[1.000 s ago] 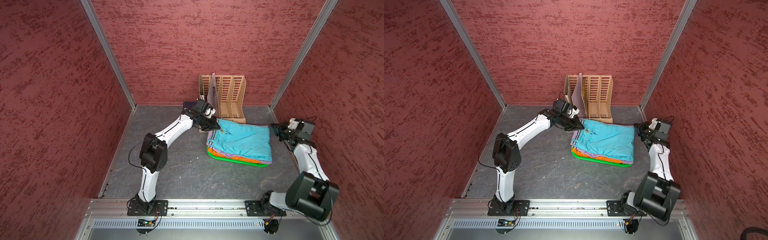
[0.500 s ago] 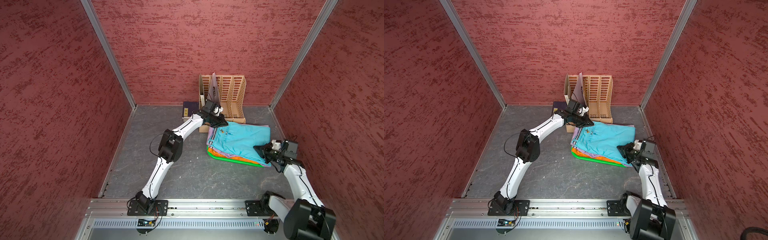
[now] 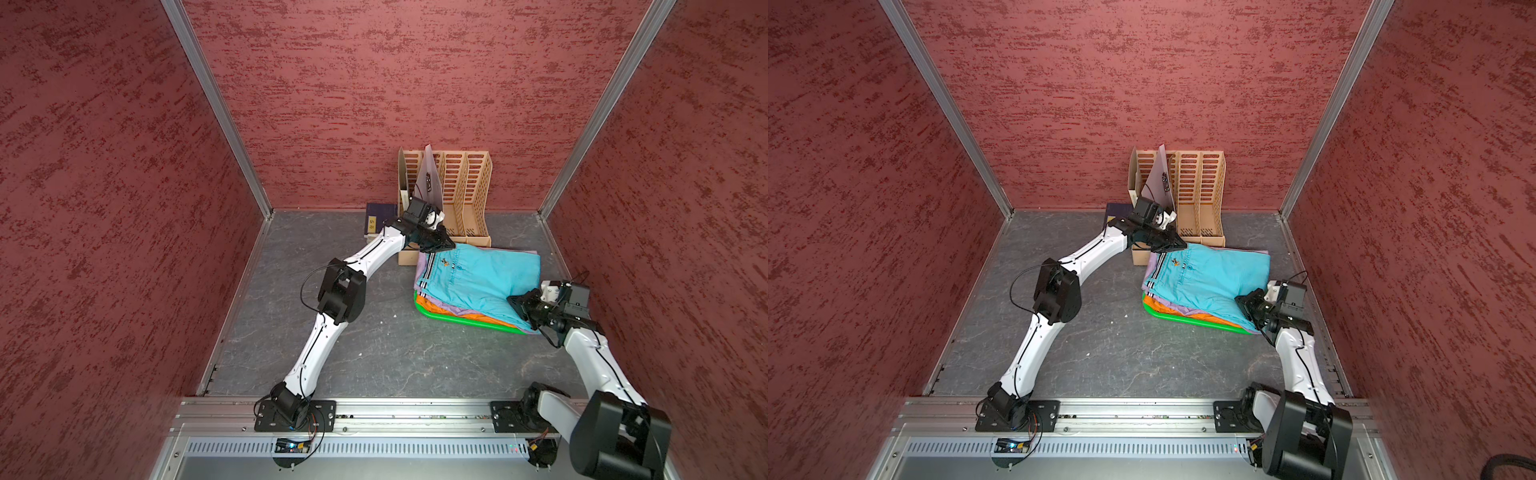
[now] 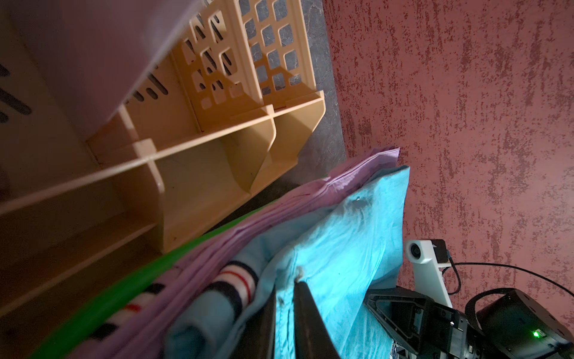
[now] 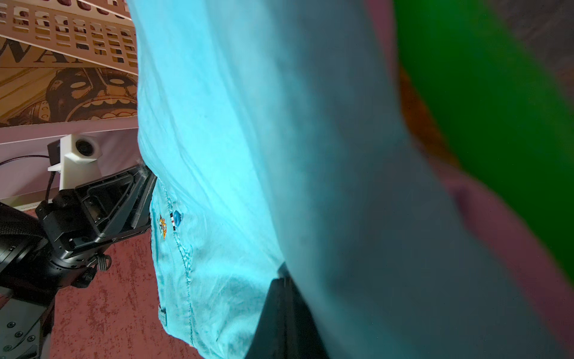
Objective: Put the folded long pants in the basket
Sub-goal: Place the long pant in the basket, then move the basket to the center of the board.
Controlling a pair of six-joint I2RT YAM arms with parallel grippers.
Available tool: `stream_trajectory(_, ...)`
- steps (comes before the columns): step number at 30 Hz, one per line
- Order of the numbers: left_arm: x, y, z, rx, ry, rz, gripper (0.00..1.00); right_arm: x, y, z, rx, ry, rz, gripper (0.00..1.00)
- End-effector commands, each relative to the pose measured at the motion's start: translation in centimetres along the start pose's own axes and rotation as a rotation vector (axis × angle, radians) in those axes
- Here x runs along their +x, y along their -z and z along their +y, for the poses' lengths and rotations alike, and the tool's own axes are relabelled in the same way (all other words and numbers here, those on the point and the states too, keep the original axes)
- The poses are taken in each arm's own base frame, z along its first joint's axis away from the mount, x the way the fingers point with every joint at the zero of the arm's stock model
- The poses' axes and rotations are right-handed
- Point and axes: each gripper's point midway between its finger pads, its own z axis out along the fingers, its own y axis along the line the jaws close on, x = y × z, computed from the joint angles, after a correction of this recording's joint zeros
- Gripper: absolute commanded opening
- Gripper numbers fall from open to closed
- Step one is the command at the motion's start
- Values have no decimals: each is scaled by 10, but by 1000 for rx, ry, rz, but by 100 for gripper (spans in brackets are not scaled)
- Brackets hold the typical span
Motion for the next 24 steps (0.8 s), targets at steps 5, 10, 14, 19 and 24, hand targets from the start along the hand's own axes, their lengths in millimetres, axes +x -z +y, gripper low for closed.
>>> stream_trajectory(5,-9,48,-22,-39,-49,-65,23,-5,21,19,20,19,0,19)
stream_trajectory(10,22,80,-53,1,-99,-62,26,-32,22,46,-25,25,-48,20)
stream_trajectory(14,60,90,-46,-31,-94,-31,26,-63,14,60,-14,21,-74,19)
stream_trajectory(19,85,119,-25,-78,-74,-81,69,-103,30,54,187,93,-175,57)
stream_trajectory(24,88,158,-4,-100,-21,-154,100,-136,66,36,391,206,-384,98)
